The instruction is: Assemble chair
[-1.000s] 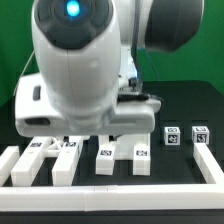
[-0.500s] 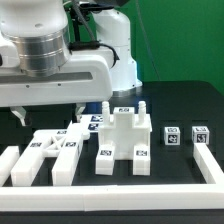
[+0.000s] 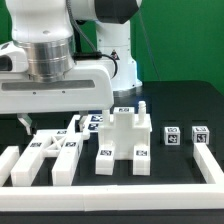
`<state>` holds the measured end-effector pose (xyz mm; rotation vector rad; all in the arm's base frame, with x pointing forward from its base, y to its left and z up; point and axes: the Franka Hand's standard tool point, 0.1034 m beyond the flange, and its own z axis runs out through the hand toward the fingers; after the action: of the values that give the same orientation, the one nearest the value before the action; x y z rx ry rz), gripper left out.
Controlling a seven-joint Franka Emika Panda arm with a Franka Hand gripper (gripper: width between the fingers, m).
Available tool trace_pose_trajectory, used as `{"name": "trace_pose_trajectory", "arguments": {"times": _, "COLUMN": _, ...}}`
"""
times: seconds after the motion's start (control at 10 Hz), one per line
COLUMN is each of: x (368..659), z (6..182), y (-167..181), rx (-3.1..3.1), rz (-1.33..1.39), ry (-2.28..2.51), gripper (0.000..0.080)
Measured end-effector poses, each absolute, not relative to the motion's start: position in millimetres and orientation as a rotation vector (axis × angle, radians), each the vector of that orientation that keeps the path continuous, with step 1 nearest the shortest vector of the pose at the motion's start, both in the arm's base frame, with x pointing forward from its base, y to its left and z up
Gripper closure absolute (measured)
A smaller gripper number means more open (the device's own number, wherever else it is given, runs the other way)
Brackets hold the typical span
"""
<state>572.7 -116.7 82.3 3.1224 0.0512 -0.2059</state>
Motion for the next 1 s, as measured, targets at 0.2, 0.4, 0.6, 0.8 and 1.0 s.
{"name": "trace_pose_trajectory", "arguments": {"times": 0.2, "x": 568, "z": 72.8, "y": -121, "rx": 3.152, "rz": -0.186, "ry": 0.041, "gripper": 0.0151}}
{"name": "trace_pose_trajectory", "arguments": {"times": 0.4, "x": 567, "z": 67.7, "y": -124, "rx": 3.148, "rz": -0.183, "ry": 0.030, "gripper": 0.0151}}
{"name": "trace_pose_trajectory", "arguments": {"times": 0.6, "x": 567, "z": 55.2, "y": -121, "rx": 3.139, "rz": -0.176, "ry": 0.037, "gripper": 0.0151}}
{"name": "trace_pose_trajectory", "arguments": {"times": 0.8, "x": 566, "z": 48.1, "y": -119, "rx": 3.135, "rz": -0.176, "ry": 0.043, "gripper": 0.0151}}
{"name": "trace_pose_trajectory", "arguments": {"times": 1.0, "x": 563, "z": 40.8, "y": -119, "rx": 3.132, "rz": -0.190, "ry": 0.046, "gripper": 0.0151}}
